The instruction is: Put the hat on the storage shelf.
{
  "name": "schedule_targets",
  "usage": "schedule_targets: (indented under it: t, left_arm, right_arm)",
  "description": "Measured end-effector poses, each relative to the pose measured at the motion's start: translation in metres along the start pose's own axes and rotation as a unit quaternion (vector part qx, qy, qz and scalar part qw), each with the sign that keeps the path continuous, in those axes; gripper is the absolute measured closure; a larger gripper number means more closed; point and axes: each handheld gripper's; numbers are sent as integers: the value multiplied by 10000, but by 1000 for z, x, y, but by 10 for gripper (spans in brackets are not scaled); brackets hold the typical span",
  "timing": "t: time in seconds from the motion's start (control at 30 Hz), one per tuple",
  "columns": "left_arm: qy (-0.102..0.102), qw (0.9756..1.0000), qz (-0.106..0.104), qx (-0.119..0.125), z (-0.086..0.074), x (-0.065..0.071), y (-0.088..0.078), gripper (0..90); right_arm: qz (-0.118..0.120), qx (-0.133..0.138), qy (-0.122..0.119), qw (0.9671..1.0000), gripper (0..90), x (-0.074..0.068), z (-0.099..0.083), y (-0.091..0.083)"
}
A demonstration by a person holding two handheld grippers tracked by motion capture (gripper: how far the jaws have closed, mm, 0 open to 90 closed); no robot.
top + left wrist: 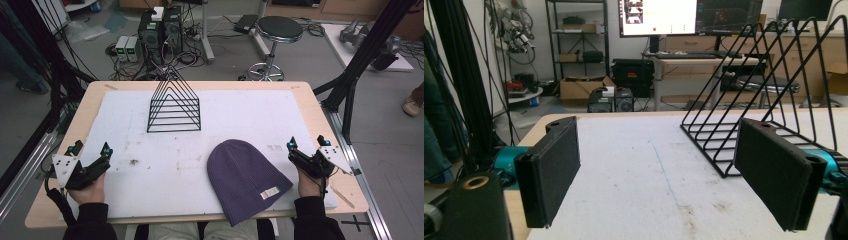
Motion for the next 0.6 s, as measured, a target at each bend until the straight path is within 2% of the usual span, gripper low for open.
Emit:
schedule_targets:
  t: [0.6]
  left_arm:
    - [-25, 10000, 36, 13, 0, -1, -1, 190]
  right_arm:
    - [-13, 37, 31, 10000, 58, 1, 0, -1]
Point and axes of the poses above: each handheld gripper's, and its own axes: y roughly forward along the jaws, z roughly out of its top, x roughly to its right, and after that the axes turned 12 degrees about z, right-handed
